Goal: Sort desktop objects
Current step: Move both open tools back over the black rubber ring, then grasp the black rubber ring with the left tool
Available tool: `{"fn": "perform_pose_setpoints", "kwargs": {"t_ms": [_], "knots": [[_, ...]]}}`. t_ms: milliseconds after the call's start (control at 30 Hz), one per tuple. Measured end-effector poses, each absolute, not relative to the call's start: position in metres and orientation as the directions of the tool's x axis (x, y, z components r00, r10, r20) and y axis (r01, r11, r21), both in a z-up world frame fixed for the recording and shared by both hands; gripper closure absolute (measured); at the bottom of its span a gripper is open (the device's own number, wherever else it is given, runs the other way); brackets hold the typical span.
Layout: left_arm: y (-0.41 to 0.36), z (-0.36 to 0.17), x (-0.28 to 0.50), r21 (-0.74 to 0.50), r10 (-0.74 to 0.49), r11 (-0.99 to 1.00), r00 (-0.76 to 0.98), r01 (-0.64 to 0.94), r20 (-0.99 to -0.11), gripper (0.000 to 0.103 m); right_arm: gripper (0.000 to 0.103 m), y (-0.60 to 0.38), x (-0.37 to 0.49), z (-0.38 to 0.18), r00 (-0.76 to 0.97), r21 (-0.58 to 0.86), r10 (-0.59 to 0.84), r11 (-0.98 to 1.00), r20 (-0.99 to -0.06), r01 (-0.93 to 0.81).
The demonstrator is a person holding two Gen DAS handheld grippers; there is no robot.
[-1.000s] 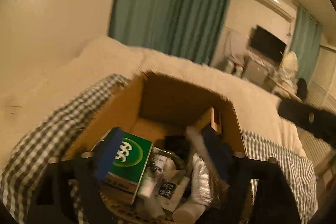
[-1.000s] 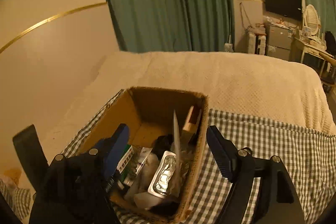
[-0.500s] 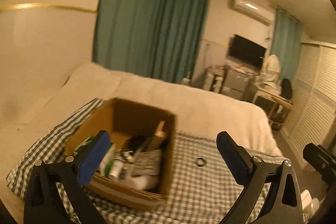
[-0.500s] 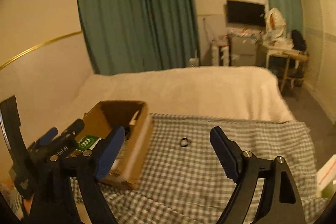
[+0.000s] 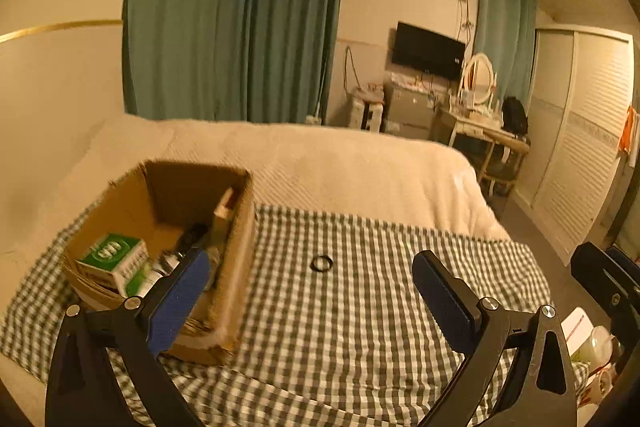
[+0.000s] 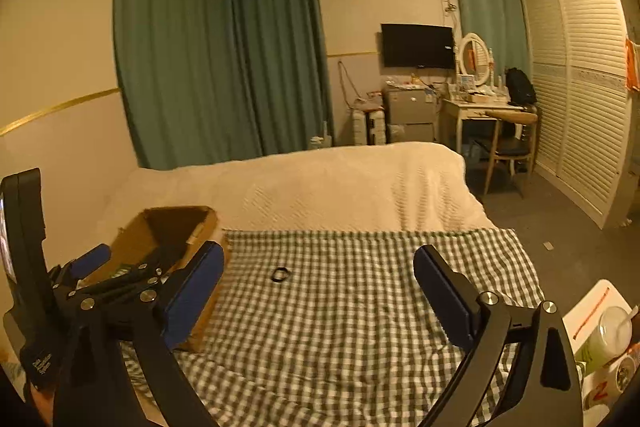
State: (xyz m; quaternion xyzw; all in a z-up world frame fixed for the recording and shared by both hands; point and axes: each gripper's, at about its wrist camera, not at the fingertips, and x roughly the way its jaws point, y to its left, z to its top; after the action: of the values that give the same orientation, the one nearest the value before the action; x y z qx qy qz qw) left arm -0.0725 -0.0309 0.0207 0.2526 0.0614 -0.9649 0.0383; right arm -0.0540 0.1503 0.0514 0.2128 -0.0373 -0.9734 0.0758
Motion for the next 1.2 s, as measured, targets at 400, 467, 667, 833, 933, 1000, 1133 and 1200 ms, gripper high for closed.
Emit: {"fn": "perform_pose_setpoints", "kwargs": {"t_ms": [400,467,667,833,933,1000,1133,1200], "knots": [[-0.012,-0.111,-0.167,-0.106,0.012,-0.991,-0.742,0.079,-0.67,0.0,0.007,0.167,-0.139,-0.063,-0.83,0.106,-0.072,-0.994,-0.553,0.015],[-0.012,-0.128,-0.191,-0.085,0.006,-0.994,-0.729,0.071,-0.684,0.0,0.007,0.167,-0.161,-0.087,-0.807,0.119,-0.069,-0.993,-0.586,-0.001],[-0.022,-0.164,-0.258,-0.075,-0.029,-0.991,-0.73,0.109,-0.683,0.0,0.007,0.159,-0.24,-0.145,-0.758,0.116,-0.067,-0.993,-0.649,-0.011],[-0.023,-0.21,-0.303,-0.076,-0.035,-0.988,-0.666,0.137,-0.746,0.0,0.007,0.149,-0.294,-0.178,-0.749,0.072,-0.02,-0.997,-0.662,-0.036],[-0.025,-0.212,-0.299,-0.102,-0.025,-0.986,-0.711,0.135,-0.703,0.032,0.007,0.145,-0.307,-0.212,-0.734,0.042,0.026,-0.996,-0.678,-0.073],[-0.027,-0.208,-0.298,-0.127,0.001,-0.984,-0.718,0.122,-0.696,0.07,0.007,0.15,-0.308,-0.229,-0.728,0.063,0.026,-0.994,-0.685,-0.095],[-0.034,-0.201,-0.291,-0.175,0.045,-0.979,-0.72,0.108,-0.692,0.1,0.007,0.152,-0.305,-0.228,-0.738,0.057,0.034,-0.994,-0.674,-0.098],[-0.032,-0.195,-0.281,-0.153,0.045,-0.985,-0.722,0.085,-0.691,0.101,0.007,0.156,-0.303,-0.227,-0.738,0.067,0.033,-0.992,-0.674,-0.106]]}}
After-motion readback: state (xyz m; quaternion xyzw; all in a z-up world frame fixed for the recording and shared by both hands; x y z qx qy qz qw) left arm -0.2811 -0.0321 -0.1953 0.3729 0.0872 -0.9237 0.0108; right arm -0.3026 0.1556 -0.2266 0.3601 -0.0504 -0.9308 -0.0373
